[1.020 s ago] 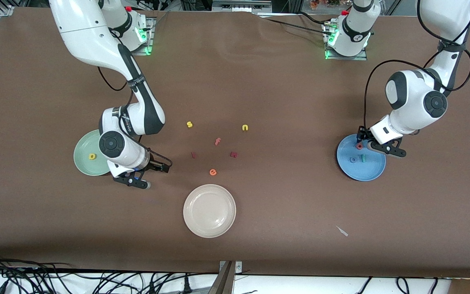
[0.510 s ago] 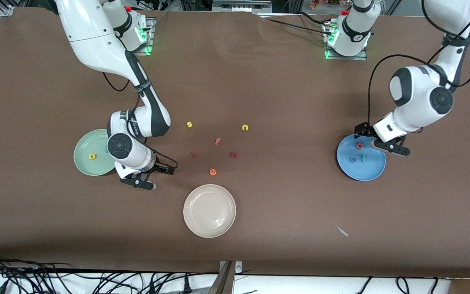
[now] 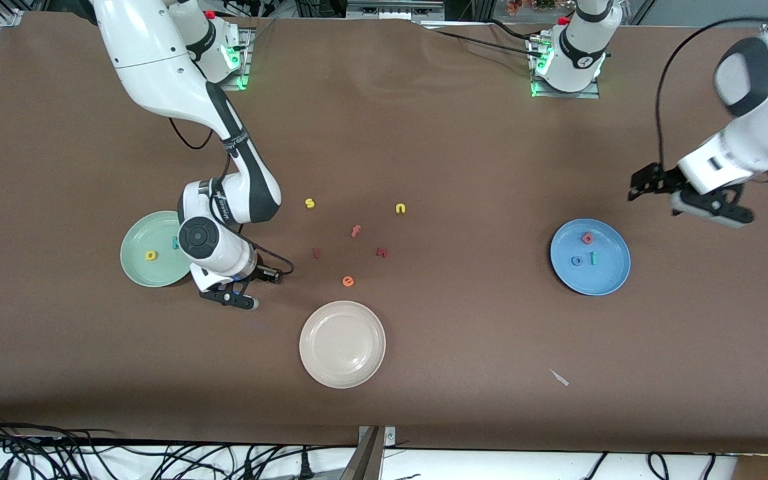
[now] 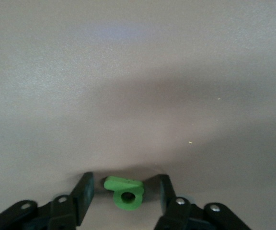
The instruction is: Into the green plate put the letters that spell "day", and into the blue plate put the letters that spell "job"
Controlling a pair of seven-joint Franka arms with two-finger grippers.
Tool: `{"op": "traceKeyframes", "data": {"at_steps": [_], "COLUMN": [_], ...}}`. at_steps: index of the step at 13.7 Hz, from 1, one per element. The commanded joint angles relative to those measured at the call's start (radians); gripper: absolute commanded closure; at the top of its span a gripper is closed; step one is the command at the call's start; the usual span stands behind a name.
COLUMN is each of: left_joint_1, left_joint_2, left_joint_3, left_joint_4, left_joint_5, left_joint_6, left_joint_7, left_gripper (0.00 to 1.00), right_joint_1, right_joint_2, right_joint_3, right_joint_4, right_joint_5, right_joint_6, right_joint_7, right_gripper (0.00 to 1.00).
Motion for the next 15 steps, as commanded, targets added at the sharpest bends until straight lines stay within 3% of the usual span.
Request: {"op": "traceKeyframes", "data": {"at_steps": [1,3,6,10,15], "left_joint_1": [0.014,0.017,0.044,0.055,-0.006], "left_joint_2": [0.002,-0.006,-0.033,-0.007,-0.01], "left_joint_3": [-0.023,-0.039,-0.115,-0.104,-0.035], "left_joint_4": [0.205,0.302,0.346,0.364,0.364], "left_joint_5": [0.033,0.074,0.137,0.108,0.09], "left_joint_6": [-0.249,-0.361,-0.39,-0.386,-0.387], "left_joint_7": [0.007,0.007,0.006,0.007,-0.06], "left_gripper": [0.0,0.0,0.0,0.0,0.0], "right_joint_1": [0.002,0.004,0.004,0.004,0.001], "right_joint_2": [0.017,0.018,0.018,0.017,0.009], "right_joint_3": [0.002,0.002,0.006,0.012,0.011], "right_joint_4": [0.022,0.022,0.02,0.022,0.061], "right_joint_5": [0.02,0.031,0.04,0.04,0.031], "right_joint_6": [0.001,0.001,0.0,-0.003,-0.075], "right_joint_7": [-0.003,-0.003,-0.003,-0.005,-0.023], "right_gripper": [0.49,0.58,0.65,0.71,0.75]}}
